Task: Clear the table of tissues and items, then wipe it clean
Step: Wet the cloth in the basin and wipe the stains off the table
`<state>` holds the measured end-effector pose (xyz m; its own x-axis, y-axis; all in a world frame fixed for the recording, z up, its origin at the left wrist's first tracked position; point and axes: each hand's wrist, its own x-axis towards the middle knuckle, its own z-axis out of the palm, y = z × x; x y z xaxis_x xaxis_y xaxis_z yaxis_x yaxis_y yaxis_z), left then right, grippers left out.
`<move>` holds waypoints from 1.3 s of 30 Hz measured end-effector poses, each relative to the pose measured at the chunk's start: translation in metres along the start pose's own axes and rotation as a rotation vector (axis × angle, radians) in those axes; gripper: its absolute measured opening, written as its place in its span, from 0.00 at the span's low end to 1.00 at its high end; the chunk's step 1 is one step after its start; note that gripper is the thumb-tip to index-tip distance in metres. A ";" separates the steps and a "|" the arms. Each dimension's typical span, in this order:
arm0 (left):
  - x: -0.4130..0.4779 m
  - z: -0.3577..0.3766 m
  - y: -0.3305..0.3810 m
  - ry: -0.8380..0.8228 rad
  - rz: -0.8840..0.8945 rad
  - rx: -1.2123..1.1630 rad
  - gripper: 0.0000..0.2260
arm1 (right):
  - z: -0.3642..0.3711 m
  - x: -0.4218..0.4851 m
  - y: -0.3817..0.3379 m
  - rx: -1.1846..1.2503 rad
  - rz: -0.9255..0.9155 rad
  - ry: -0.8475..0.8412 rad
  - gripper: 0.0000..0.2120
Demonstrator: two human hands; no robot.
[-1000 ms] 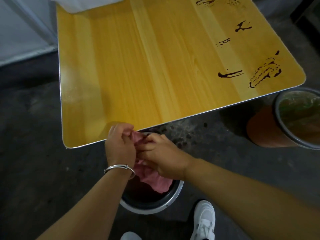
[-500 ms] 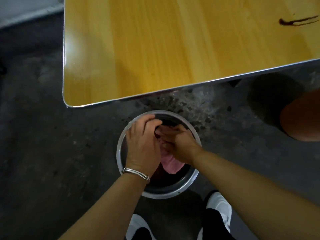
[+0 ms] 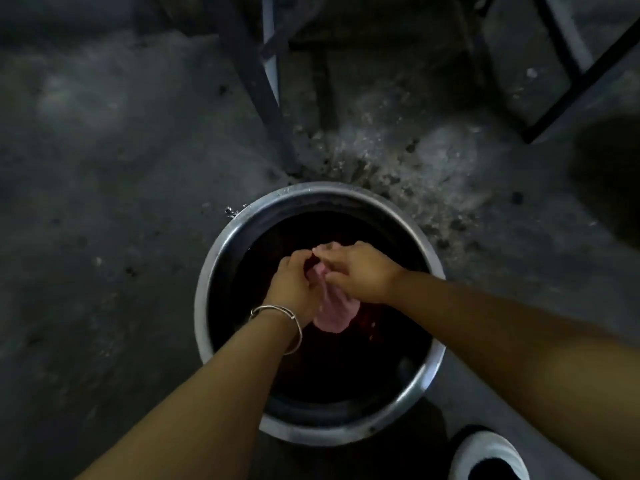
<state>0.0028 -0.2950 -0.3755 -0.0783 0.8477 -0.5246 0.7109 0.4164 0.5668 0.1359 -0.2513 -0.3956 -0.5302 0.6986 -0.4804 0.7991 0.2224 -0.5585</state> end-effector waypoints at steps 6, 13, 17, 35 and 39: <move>0.041 0.041 -0.054 -0.039 -0.038 0.112 0.32 | 0.029 0.030 0.040 -0.415 -0.033 -0.072 0.27; 0.065 0.046 -0.078 0.036 -0.068 0.079 0.03 | 0.032 0.053 0.053 -0.487 0.065 0.002 0.19; 0.068 0.043 -0.082 0.204 -0.069 0.094 0.08 | 0.028 0.044 0.052 -0.460 0.064 -0.038 0.14; 0.053 0.059 -0.080 0.125 0.150 0.315 0.26 | 0.020 0.039 0.056 0.056 0.321 0.094 0.10; 0.063 0.051 -0.088 0.198 0.113 0.202 0.05 | 0.024 0.037 0.058 0.024 0.151 0.137 0.27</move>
<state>-0.0288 -0.2951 -0.4904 -0.1116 0.9409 -0.3198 0.8458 0.2588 0.4665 0.1563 -0.2288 -0.4619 -0.3603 0.8093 -0.4640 0.8585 0.0932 -0.5042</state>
